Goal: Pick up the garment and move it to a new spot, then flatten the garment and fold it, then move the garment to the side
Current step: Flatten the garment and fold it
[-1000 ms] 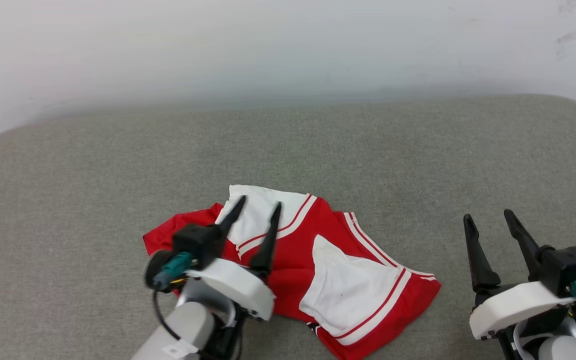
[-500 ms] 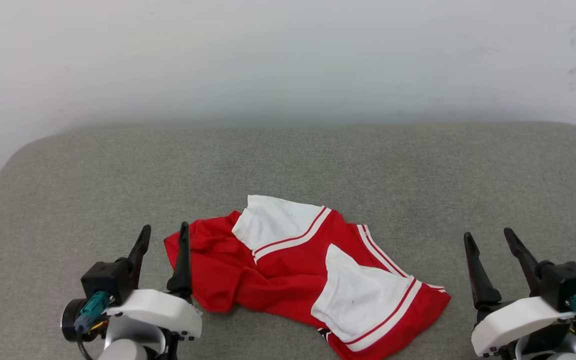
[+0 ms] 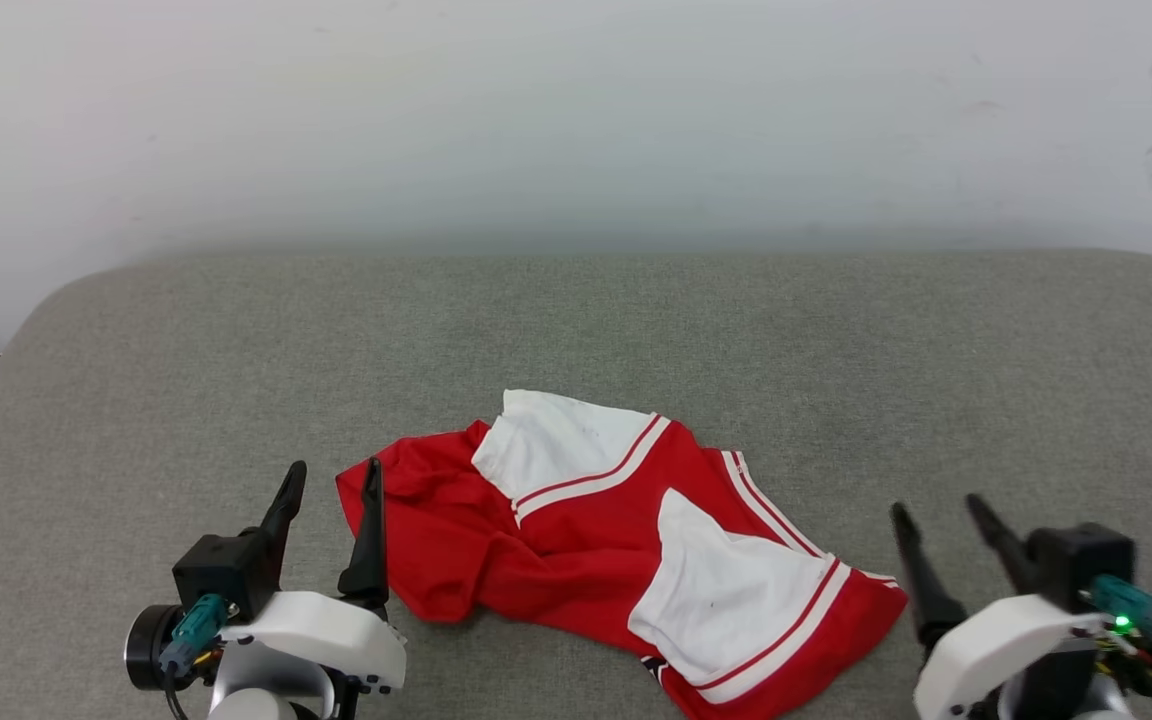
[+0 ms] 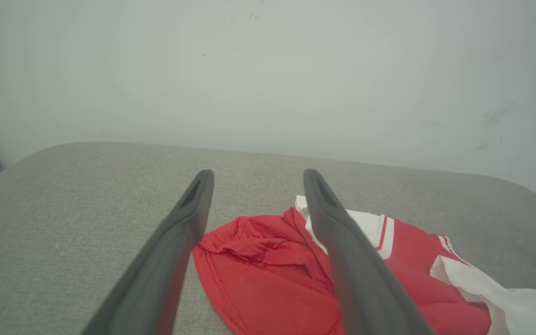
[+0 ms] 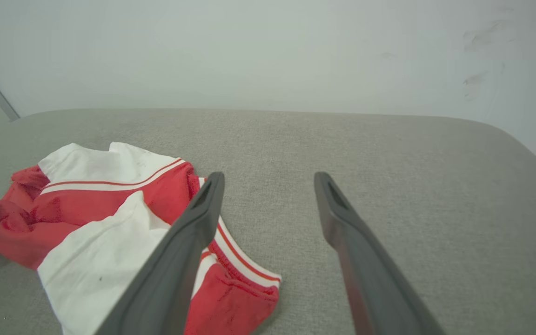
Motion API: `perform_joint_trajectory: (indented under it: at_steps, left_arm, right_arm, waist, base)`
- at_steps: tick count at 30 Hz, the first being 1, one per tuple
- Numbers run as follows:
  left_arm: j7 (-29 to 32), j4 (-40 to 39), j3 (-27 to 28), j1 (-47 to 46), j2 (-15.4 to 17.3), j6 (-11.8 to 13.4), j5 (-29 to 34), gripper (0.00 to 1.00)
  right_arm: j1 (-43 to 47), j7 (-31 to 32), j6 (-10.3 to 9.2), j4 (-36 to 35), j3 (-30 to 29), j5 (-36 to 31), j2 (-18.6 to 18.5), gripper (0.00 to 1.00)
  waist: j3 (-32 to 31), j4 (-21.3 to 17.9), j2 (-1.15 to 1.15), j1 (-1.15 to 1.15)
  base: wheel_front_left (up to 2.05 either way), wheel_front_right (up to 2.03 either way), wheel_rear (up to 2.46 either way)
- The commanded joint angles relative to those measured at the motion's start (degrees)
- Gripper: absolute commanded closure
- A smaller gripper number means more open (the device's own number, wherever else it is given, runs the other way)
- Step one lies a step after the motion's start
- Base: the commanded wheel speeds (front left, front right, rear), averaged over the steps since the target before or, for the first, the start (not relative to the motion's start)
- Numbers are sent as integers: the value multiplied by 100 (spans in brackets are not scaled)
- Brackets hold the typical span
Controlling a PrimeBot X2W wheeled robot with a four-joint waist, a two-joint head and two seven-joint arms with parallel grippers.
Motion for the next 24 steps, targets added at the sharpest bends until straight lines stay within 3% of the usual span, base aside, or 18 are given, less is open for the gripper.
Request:
perform_joint_trajectory:
  at_steps: [1,5,14,24]
  left_arm:
    - [-15,25,11,-63,-9,-41,50,0]
    - [-16,42,-23,-108,-13,-69,142,0]
    - [-15,64,-121,-336,-78,-203,300,0]
    - [-15,104,-141,-584,-214,-345,431,0]
  right_arm:
    - [-113,295,-2,111,139,47,6,0]
    - [-311,1035,-3,329,401,164,-100,0]
    - [-1290,2858,-3,770,1683,1039,-847,0]
    - [-2142,3587,-3,1354,2725,1841,-1222,0]
  waist:
    - [18,11,0,0]
    - [61,59,0,0]
    - [386,290,0,0]
    - [757,467,0,0]
  base:
    - [0,0,0]
    - [0,0,0]
    - [0,0,0]
    - [0,0,0]
